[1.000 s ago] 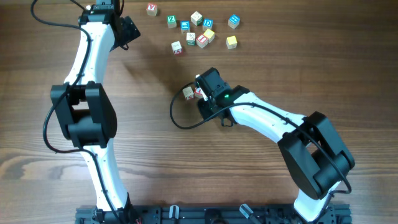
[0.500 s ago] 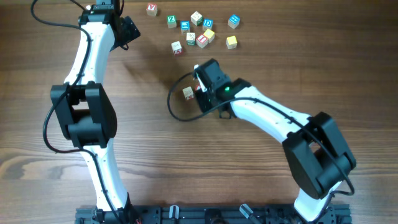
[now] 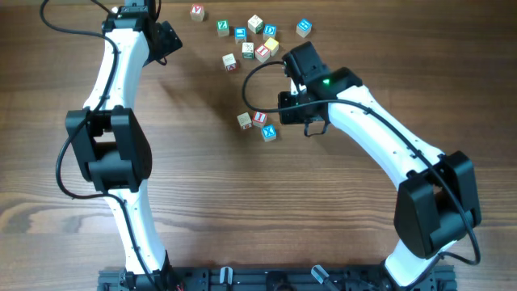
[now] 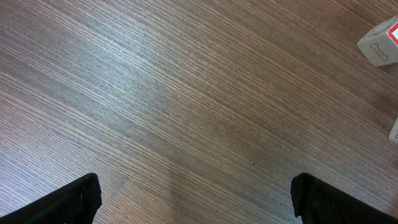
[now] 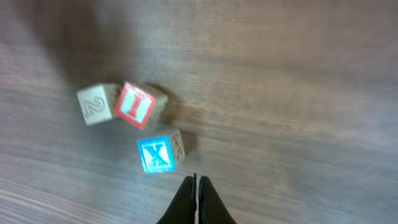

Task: Form a circle
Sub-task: 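Lower the 'X' block next to the 'I' and '2' blocks, open gripper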

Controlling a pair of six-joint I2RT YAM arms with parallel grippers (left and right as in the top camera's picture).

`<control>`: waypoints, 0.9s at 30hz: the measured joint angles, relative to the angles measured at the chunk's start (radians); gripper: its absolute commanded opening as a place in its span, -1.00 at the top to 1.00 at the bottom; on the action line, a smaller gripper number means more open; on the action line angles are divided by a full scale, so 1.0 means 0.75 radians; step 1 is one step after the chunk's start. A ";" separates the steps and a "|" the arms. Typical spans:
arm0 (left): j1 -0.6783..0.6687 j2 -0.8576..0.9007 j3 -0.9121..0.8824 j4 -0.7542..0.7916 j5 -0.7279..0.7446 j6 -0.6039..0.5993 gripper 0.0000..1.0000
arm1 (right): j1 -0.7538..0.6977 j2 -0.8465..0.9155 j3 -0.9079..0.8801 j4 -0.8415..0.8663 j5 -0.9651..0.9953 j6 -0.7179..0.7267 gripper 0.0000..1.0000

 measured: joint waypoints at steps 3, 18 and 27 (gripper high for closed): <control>0.000 0.000 0.000 -0.002 -0.001 0.000 -1.00 | 0.003 0.000 -0.091 0.057 -0.042 0.096 0.91; 0.000 0.000 0.000 -0.001 -0.001 0.000 -1.00 | 0.003 0.000 -0.435 0.555 -0.142 0.488 0.92; 0.000 -0.001 0.000 -0.001 -0.001 0.000 -1.00 | 0.003 0.000 -0.435 0.626 -0.145 0.532 0.91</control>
